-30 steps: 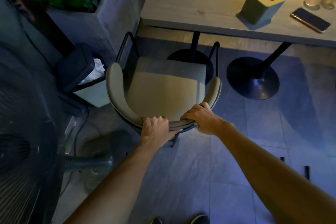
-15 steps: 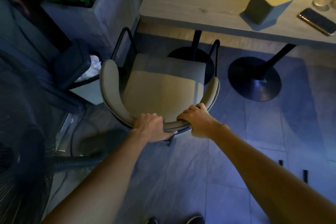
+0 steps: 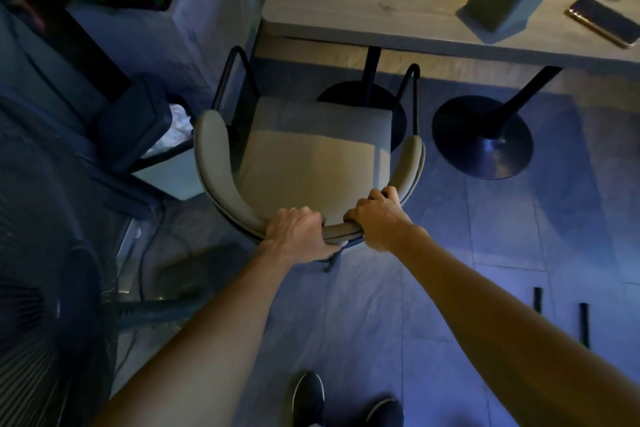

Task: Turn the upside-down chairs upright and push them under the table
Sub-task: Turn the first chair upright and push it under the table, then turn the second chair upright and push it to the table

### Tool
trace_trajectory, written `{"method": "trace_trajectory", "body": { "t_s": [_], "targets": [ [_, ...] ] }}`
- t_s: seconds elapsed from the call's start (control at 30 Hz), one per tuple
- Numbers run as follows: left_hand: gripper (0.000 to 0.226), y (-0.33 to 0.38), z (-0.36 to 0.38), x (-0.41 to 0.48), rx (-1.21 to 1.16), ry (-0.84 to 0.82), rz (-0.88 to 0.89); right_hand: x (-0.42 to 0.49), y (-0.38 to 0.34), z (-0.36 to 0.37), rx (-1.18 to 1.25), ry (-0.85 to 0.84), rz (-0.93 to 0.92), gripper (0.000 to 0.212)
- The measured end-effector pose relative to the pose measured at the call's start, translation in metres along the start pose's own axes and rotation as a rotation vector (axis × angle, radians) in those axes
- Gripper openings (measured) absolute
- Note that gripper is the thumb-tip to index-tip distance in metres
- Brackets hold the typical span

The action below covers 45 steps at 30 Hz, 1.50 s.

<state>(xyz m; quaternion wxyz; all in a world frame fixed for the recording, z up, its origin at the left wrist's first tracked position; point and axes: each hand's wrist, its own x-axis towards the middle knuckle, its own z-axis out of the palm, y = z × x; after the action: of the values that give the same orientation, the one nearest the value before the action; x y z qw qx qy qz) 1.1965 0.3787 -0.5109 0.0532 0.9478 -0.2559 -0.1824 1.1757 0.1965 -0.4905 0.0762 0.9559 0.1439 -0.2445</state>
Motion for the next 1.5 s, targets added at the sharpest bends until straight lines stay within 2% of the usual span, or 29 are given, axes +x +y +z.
{"method": "trace_trajectory", "body": {
  "t_s": [0.13, 0.23, 0.37, 0.5, 0.6, 0.73, 0.8, 0.97, 1.2, 1.33, 1.5],
  "targets": [
    [0.061, 0.006, -0.002, -0.003, 0.050, -0.005, 0.005, -0.006, -0.006, 0.003, 0.021, 0.034, 0.062, 0.039],
    [0.057, 0.021, -0.002, -0.013, 0.105, 0.027, -0.056, -0.013, -0.013, 0.005, 0.059, 0.060, 0.053, 0.042],
    [0.046, 0.062, 0.000, -0.029, 0.108, 0.087, -0.073, -0.035, -0.020, 0.005, 0.147, 0.120, 0.020, 0.058],
    [0.065, 0.106, -0.004, -0.043, 0.129, 0.155, -0.028, -0.088, -0.007, 0.007, 0.355, 0.210, 0.127, 0.081],
    [0.077, 0.151, -0.011, -0.059, 0.133, 0.178, 0.109, -0.154, 0.016, 0.028, 0.389, 0.202, 0.244, 0.090],
    [0.062, 0.242, -0.020, -0.092, 0.031, 0.169, 0.368, -0.256, 0.039, 0.059, 0.419, 0.206, 0.402, 0.081],
    [0.063, 0.295, -0.019, -0.114, 0.013, 0.169, 0.485, -0.309, 0.048, 0.070, 0.449, 0.205, 0.467, 0.077],
    [0.065, 0.420, -0.002, -0.188, -0.005, 0.153, 0.633, -0.450, 0.062, 0.110, 0.502, 0.234, 0.617, 0.075],
    [0.068, 0.578, 0.053, -0.286, 0.042, 0.089, 0.851, -0.637, 0.068, 0.203, 0.546, 0.195, 0.823, 0.077],
    [0.071, 0.641, 0.089, -0.324, 0.081, 0.034, 0.980, -0.713, 0.065, 0.254, 0.632, 0.183, 0.921, 0.077],
    [0.070, 0.687, 0.143, -0.343, 0.224, -0.027, 1.150, -0.767, 0.044, 0.323, 0.763, 0.136, 1.025, 0.087]
  ]
}}
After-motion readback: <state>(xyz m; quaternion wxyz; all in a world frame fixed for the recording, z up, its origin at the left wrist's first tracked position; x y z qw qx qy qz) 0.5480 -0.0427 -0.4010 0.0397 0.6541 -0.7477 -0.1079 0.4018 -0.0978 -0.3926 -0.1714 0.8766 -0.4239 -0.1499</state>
